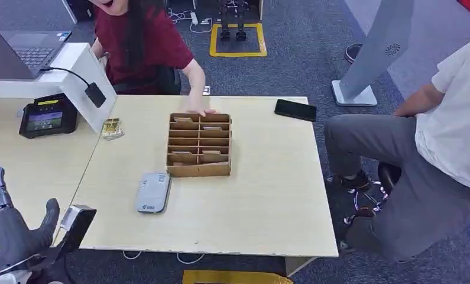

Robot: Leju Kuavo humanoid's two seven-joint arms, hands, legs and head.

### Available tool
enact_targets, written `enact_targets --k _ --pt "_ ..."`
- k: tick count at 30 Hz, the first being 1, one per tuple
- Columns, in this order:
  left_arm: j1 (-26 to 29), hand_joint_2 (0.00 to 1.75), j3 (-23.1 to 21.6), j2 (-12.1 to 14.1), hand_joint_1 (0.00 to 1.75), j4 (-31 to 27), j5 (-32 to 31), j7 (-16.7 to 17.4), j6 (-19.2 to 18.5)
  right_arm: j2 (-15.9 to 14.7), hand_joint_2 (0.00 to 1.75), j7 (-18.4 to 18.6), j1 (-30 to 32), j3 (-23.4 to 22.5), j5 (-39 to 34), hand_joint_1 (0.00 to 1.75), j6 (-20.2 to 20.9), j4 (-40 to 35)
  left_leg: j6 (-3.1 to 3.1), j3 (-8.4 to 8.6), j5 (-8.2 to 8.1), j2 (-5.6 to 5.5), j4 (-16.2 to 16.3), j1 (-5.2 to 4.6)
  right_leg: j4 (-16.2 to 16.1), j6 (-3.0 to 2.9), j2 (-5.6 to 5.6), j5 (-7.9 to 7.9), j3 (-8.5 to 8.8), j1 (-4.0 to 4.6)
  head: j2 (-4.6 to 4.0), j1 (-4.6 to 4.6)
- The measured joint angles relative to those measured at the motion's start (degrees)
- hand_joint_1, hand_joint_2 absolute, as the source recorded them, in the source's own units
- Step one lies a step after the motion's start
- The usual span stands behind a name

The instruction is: Pass the card to the sensor for recognition and then transmit it.

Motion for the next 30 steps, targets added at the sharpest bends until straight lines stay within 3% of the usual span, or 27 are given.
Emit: enact_targets --k 2,15,16,17,18,19,20,21,27,28,30 --pt "-0.3 1.75 0.0 0.09 1.71 0.0 0.7 -0.61 -0.18 0.04 0.0 -2.07 -0.03 -0.72 0.35 0.0 1.36 -0.02 0.0 0.0 0.0 -0.01 0.0 0.0 0.0 0.0 0.0 0.0 0.0 0.0 0.0 0.02" --pt "-0.96 1.75 0.02 0.17 1.71 0.0 0.86 -0.63 -0.11 0.46 0.0 -2.61 0.0 -2.54 0.66 0.0 1.86 -0.2 0.0 0.0 0.0 0.0 0.0 0.0 0.0 0.0 0.0 0.0 0.0 0.0 0.0 0.02" --pt "-0.96 1.75 0.02 0.17 0.0 0.0 0.86 -0.63 -0.11 0.48 0.0 -2.61 0.0 -2.56 0.7 0.0 1.86 -0.22 0.0 0.0 0.0 0.0 0.0 0.0 0.0 0.0 0.0 0.0 0.0 0.0 0.0 0.02" --pt "-0.96 1.75 0.02 0.17 0.0 0.0 0.88 -0.63 -0.11 0.48 0.0 -2.61 0.0 -2.58 0.7 0.0 1.86 -0.22 0.0 0.0 0.0 0.0 0.0 0.0 0.0 0.0 0.0 0.0 0.0 0.0 0.0 0.02" --pt "-0.96 1.75 0.02 0.17 0.4 0.0 0.83 -0.64 -0.11 0.5 0.0 -2.61 0.0 -2.58 0.7 0.0 1.93 -0.24 0.0 0.0 0.0 0.0 0.0 0.0 0.0 0.0 0.0 0.0 0.0 0.0 0.0 0.02" --pt "-0.99 1.75 0.02 0.2 1.75 0.0 0.7 -0.63 -0.11 0.5 0.0 -2.63 0.0 -2.6 0.7 0.0 2.15 -0.22 0.0 0.0 0.0 0.0 0.0 0.0 0.0 0.0 0.0 0.0 0.0 0.0 0.0 0.02" --pt "-1.06 1.75 0.02 0.22 1.75 0.0 0.66 -0.66 -0.24 0.5 0.0 -2.61 -0.01 -2.69 0.68 0.0 2.64 -0.22 0.0 0.0 0.0 0.0 0.0 0.0 0.0 0.0 0.0 0.0 -0.01 0.0 0.0 0.02" --pt "-1.2 1.75 0.02 0.31 0.0 0.02 0.75 -0.79 -0.55 0.5 0.0 -2.52 -0.04 -2.87 0.66 0.0 3.29 -0.22 0.0 0.01 0.0 0.01 0.0 0.0 0.0 0.0 0.0 0.0 -0.01 0.0 0.0 0.02" --pt "-3.52 1.75 -0.02 1.03 0.0 1.05 1.53 -1.51 -1.53 0.5 0.0 -0.65 -0.39 -5.64 -0.37 0.0 6.45 -0.24 0.0 0.02 0.01 0.0 0.0 0.0 0.01 0.0 0.01 0.01 0.0 0.0 -0.02 0.02" --pt "-3.69 1.75 -0.04 1.27 0.0 1.14 1.66 -1.49 -1.84 0.5 1.75 -0.28 -0.48 -6.25 -0.85 0.0 6.48 -0.24 0.0 0.02 0.01 0.01 0.0 0.0 0.01 0.0 0.02 0.01 0.0 0.0 0.0 0.0" --pt "-3.94 1.75 -0.09 1.27 0.0 1.18 1.84 -1.51 -1.97 0.57 1.75 1.75 -0.86 -8.08 -4.02 0.0 7.32 -0.35 0.01 0.04 0.01 0.04 0.0 0.0 0.01 0.0 0.03 0.01 -0.01 0.0 0.0 0.02"
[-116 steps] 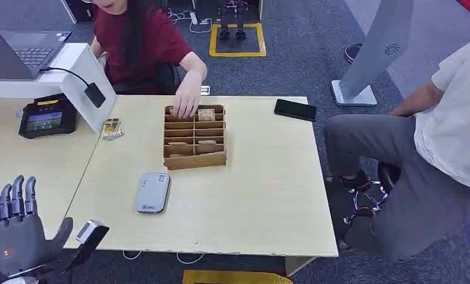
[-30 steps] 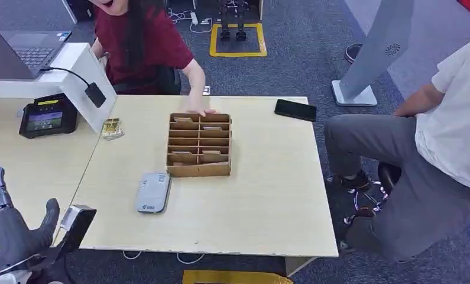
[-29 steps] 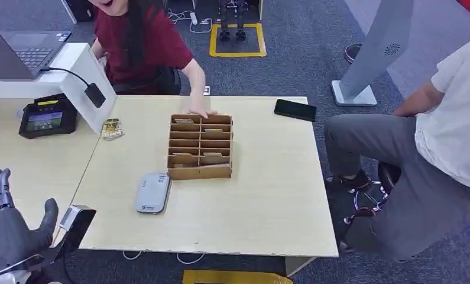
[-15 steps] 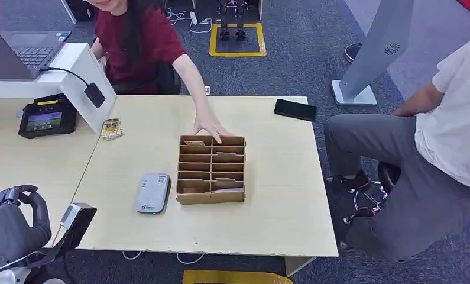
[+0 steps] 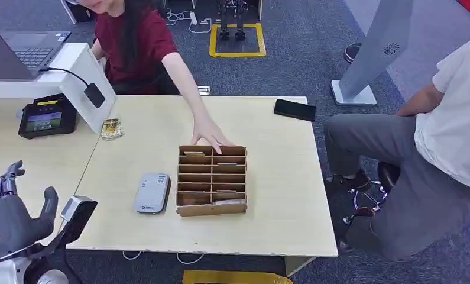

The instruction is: Pass the card to the sensor for recognition and then transmit it.

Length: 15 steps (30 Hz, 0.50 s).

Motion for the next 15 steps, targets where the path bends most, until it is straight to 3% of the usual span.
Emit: enact_targets --k 1,2,3,4,5,6,7,8,9,10,11,12,13,14,15 --pt "-0.2 1.75 -0.02 0.0 0.12 0.0 0.09 -0.11 -0.15 0.13 0.0 0.91 -0.3 -1.48 -2.57 0.0 0.73 -0.11 0.0 0.0 0.0 0.0 0.0 0.0 0.0 0.0 0.0 0.0 0.0 0.0 0.0 0.0" --pt "-0.47 1.75 -0.04 -0.02 1.75 0.0 0.15 -0.2 -0.31 0.37 0.0 1.89 -0.73 -3.58 -6.99 0.0 1.65 -0.37 0.01 -0.01 0.01 -0.01 0.0 0.0 0.0 0.0 -0.01 0.0 0.0 0.0 0.0 0.02" --pt "-0.77 1.75 -0.11 -0.05 1.62 0.0 0.15 -0.24 -0.73 0.68 0.0 2.46 -1.17 -6.12 -10.7 0.0 2.02 -0.7 0.01 -0.01 0.01 -0.01 0.0 0.0 0.0 0.0 -0.01 0.0 0.01 0.0 0.0 0.0" --pt "-0.97 1.75 -0.24 -0.05 0.38 -0.02 -0.15 -0.26 -1.44 1.07 0.0 2.65 -1.57 -8.65 -12.99 0.0 1.97 -1.03 0.01 -0.01 0.01 0.0 0.0 0.0 0.0 0.0 -0.01 0.0 0.01 0.0 0.0 0.0" --pt "-0.98 1.75 -0.37 -0.05 0.0 -0.02 -0.42 -0.31 -1.88 1.42 0.0 2.68 -1.77 -10.44 -12.85 0.0 1.91 -1.38 0.0 -0.01 0.0 0.0 0.0 0.0 0.0 0.0 -0.01 0.0 0.01 0.0 -0.02 0.02" --pt "-0.9 1.75 -0.55 -0.05 0.0 -0.02 -0.55 -0.41 -2.1 1.72 0.0 2.68 -1.86 -11.79 -12.09 0.0 1.91 -1.75 0.0 -0.02 0.0 0.0 0.0 0.0 0.0 0.0 -0.01 0.0 0.01 0.0 0.0 0.02" --pt "-0.89 1.75 -0.57 -0.07 1.75 -0.02 -0.44 -0.42 -1.97 1.92 0.0 2.68 -1.88 -12.34 -11.71 0.0 2.02 -1.93 0.01 -0.01 0.0 0.0 0.0 0.0 0.0 0.0 -0.01 0.0 0.0 0.0 0.0 0.02" --pt "-0.89 1.75 -0.63 -0.13 1.75 -0.02 -0.13 -0.46 -1.95 2.16 0.0 2.68 -1.88 -13.13 -11.08 0.0 2.28 -2.08 0.0 -0.01 0.0 0.0 0.0 0.0 0.0 0.0 -0.01 0.0 0.01 0.0 0.0 0.0" --pt "-0.87 1.75 -0.74 -0.11 0.52 -0.02 0.0 -0.85 -2.01 2.23 0.0 2.63 -1.84 -13.67 -10.16 0.0 2.45 -2.21 0.01 -0.02 0.0 -0.02 0.0 0.0 0.0 0.0 -0.03 0.0 0.01 0.0 0.0 0.0" --pt "-0.78 1.75 -0.92 -0.07 0.0 -0.02 0.15 -1.16 -2.03 2.34 0.0 2.48 -1.76 -13.72 -8.25 0.0 2.48 -2.27 0.01 -0.03 0.0 -0.03 0.0 0.0 0.0 0.0 -0.03 0.0 0.01 0.0 0.0 0.0" --pt "-0.63 1.75 -1.11 -0.05 1.64 -0.02 0.3 -1.2 -1.82 2.34 0.0 2.31 -1.73 -13.54 -5.85 0.0 2.5 -2.3 0.0 -0.04 0.0 -0.03 0.0 0.0 0.0 0.0 -0.02 0.0 0.0 0.0 0.0 0.0" --pt "-0.59 1.75 -1.18 -0.05 1.75 -0.02 0.39 -1.2 -1.46 2.34 0.0 2.06 -1.76 -13.25 -4.19 0.0 2.52 -2.3 0.0 -0.03 0.0 0.0 0.0 0.0 0.0 0.0 -0.01 0.0 -0.01 0.0 0.0 0.0" --pt "-0.61 1.75 -1.22 -0.05 1.1 -0.02 0.59 -1.2 -1.25 2.34 0.0 1.52 -1.76 -12.99 -2.63 0.0 2.48 -2.3 0.01 -0.02 0.0 0.0 0.0 0.0 0.0 0.0 0.0 0.0 0.0 0.0 0.0 0.0" --pt "-0.56 1.75 -1.33 0.0 0.0 -0.02 0.74 -1.2 -1.36 2.34 0.0 1.25 -1.74 -12.9 -2.01 0.0 2.39 -2.3 0.01 -0.02 0.0 -0.01 0.0 0.0 0.0 0.0 -0.01 0.0 0.0 0.0 0.0 0.0" --pt "-0.48 1.75 -1.46 0.06 0.0 -0.02 0.83 -1.22 -1.44 2.34 0.0 1.17 -1.75 -12.82 -1.55 0.0 2.3 -2.27 0.01 -0.02 0.0 -0.02 0.0 0.0 0.0 0.0 -0.02 0.0 -0.01 0.0 0.0 0.0"
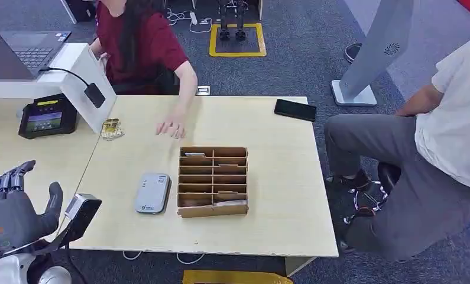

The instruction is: Pass the card to the sensor for recognition and then transmit it.

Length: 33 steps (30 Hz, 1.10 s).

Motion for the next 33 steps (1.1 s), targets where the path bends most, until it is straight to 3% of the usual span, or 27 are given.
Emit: enact_targets --k 13,14,15,20,21,22,23,24,25,26,27,28,30,31,32,33 --pt "-0.02 1.75 -0.24 -0.02 0.0 -0.02 -0.07 -0.07 2.47 -0.09 0.0 -0.92 -0.15 1.18 2.88 0.0 -0.61 0.02 0.0 0.02 0.0 0.02 0.0 0.0 0.0 0.0 0.01 0.0 0.01 0.0 0.0 0.02" --pt "-0.01 1.75 -0.24 -0.09 1.73 -0.02 -0.28 -0.07 3.11 -0.09 0.0 -1.27 -0.15 1.16 2.73 0.0 -0.63 0.02 0.0 0.0 0.0 0.02 0.0 0.0 0.0 0.0 0.01 0.0 0.01 0.0 0.0 0.04" --pt "0.02 1.75 -0.24 -0.11 1.75 -0.02 -0.31 -0.07 3.28 -0.09 0.0 -1.53 -0.16 1.16 2.58 0.0 -0.63 0.02 0.0 0.0 0.0 0.02 0.0 0.0 0.0 0.0 0.0 0.0 0.01 0.0 0.0 0.04" --pt "2.26 1.75 -0.29 1.01 1.75 -0.07 2.41 -1.95 -0.59 -0.09 0.0 -1.9 -0.14 1.11 4.44 0.0 -0.98 0.04 0.0 0.01 -0.01 0.07 0.0 0.01 0.0 0.0 0.06 0.0 -0.02 0.0 0.0 0.02" --pt "2.49 1.75 -0.29 1.18 1.61 -0.07 2.77 -2.1 -0.59 -0.09 0.0 -1.88 -0.14 1.11 4.63 0.0 -0.98 0.04 0.0 0.0 0.0 0.06 0.0 0.0 0.0 0.0 0.06 0.0 -0.02 0.0 0.0 0.04" --pt "2.6 1.75 -0.29 1.48 0.0 -0.07 3.04 -2.14 -0.55 -0.09 0.0 -1.88 -0.14 1.11 4.76 0.0 -0.98 0.07 0.0 -0.01 0.0 0.03 0.0 0.0 0.0 0.0 0.03 0.0 -0.02 0.0 0.0 0.02" --pt "2.78 1.75 -0.29 1.64 0.0 -0.07 3.17 -2.21 -0.52 -0.09 0.0 -1.88 -0.15 1.14 4.96 0.0 -0.98 0.09 0.0 -0.01 0.0 0.02 0.0 0.0 0.0 0.0 0.03 -0.01 -0.01 0.0 0.0 0.02" --pt "3.0 1.75 -0.29 1.88 1.75 -0.07 3.17 -2.21 -0.37 -0.09 0.0 -1.86 -0.15 1.14 5.24 0.0 -0.98 0.09 0.0 -0.01 0.0 0.03 -0.01 0.0 0.0 0.0 0.04 0.0 -0.01 0.0 0.0 0.02" --pt "3.17 1.75 -0.29 1.88 1.75 -0.07 3.17 -2.19 -0.02 -0.09 0.0 -1.77 -0.15 1.2 5.71 0.0 -0.98 0.11 0.0 -0.01 0.0 0.04 -0.01 0.0 0.0 0.0 0.04 0.0 -0.01 0.0 0.0 0.0" --pt "3.26 1.75 -0.29 1.88 1.59 -0.07 3.19 -2.19 0.15 -0.09 0.0 -1.73 -0.15 1.27 6.1 0.0 -0.98 0.15 0.0 -0.01 0.0 0.04 -0.01 0.0 0.0 0.0 0.04 0.0 -0.01 0.0 0.0 0.0" --pt "3.4 1.75 -0.29 1.88 0.59 -0.07 3.39 -2.21 0.07 -0.09 0.0 -1.73 -0.16 1.33 6.49 0.0 -0.98 0.2 0.0 -0.01 0.0 0.04 -0.01 0.0 0.0 0.0 0.04 0.0 -0.01 0.0 -0.02 0.0" --pt "3.7 1.75 -0.29 1.97 0.0 -0.07 3.8 -2.53 -0.15 -0.09 0.0 -1.77 -0.16 1.4 6.73 0.0 -0.96 0.26 0.0 -0.01 0.0 0.05 -0.01 0.0 0.0 0.0 0.04 0.0 -0.01 0.0 0.0 0.02" --pt "4.17 1.75 -0.29 2.27 0.0 -0.07 4.15 -3.02 -0.16 -0.09 0.0 -1.88 -0.17 1.4 6.95 0.0 -0.83 0.44 0.0 -0.01 0.0 0.05 0.0 0.0 0.0 0.0 0.04 0.0 -0.01 0.0 0.0 0.0" --pt "4.21 1.75 -0.29 2.27 1.64 -0.07 4.2 -3.02 0.0 -0.09 0.0 -1.88 -0.18 1.38 6.95 0.0 -0.72 0.48 0.0 -0.01 0.0 0.04 0.0 0.0 0.0 0.0 0.04 0.0 -0.01 0.0 0.0 0.0" --pt "4.22 1.75 -0.29 2.27 1.45 -0.07 4.13 -3.02 0.02 -0.09 0.0 -1.88 -0.18 1.4 6.97 0.0 -0.59 0.52 0.0 -0.01 0.0 0.02 0.0 0.0 0.0 0.0 0.03 0.0 0.0 0.0 0.0 0.02" --pt "4.27 1.75 -0.29 2.29 0.0 -0.07 4.0 -3.02 -0.15 -0.09 0.0 -1.84 -0.18 1.38 6.97 0.0 -0.48 0.55 0.0 -0.01 0.0 0.02 0.0 0.0 0.0 0.0 0.03 0.0 0.0 0.0 0.0 0.0"
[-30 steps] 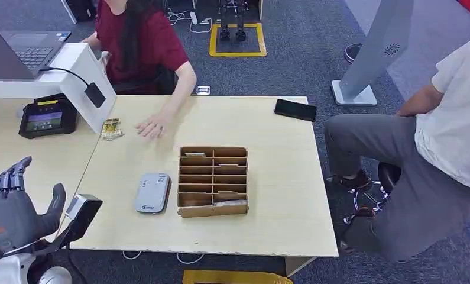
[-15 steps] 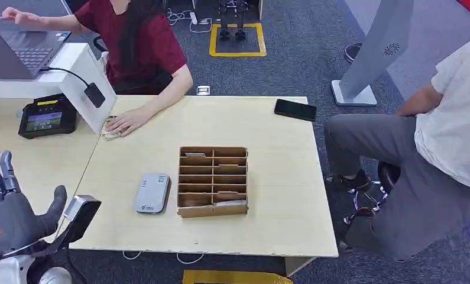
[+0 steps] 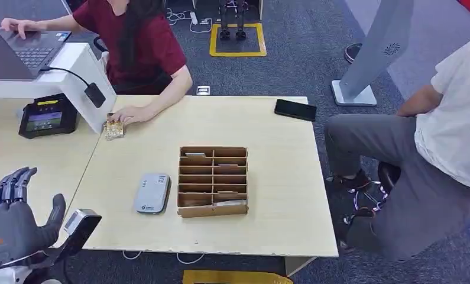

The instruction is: Pass the card to the sensor for recognition and then transmit it.

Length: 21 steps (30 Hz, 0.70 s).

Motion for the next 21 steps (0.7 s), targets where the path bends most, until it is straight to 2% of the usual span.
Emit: enact_targets --k 18,21 --pt "0.23 1.75 -0.02 0.0 0.0 0.07 -0.33 -0.37 -0.7 -0.02 0.0 0.11 -0.01 0.0 1.79 0.0 0.09 0.74 0.0 0.01 0.0 0.02 0.0 0.0 0.0 0.0 0.01 0.0 0.0 0.0 0.0 0.0" --pt "0.49 1.75 -0.72 0.37 0.0 0.65 -2.31 -0.9 -0.4 -0.02 0.0 0.04 -0.01 -0.02 2.4 0.0 0.07 0.87 0.0 0.01 0.0 0.02 0.0 0.0 0.0 0.0 0.01 0.0 0.0 0.0 0.0 0.0"
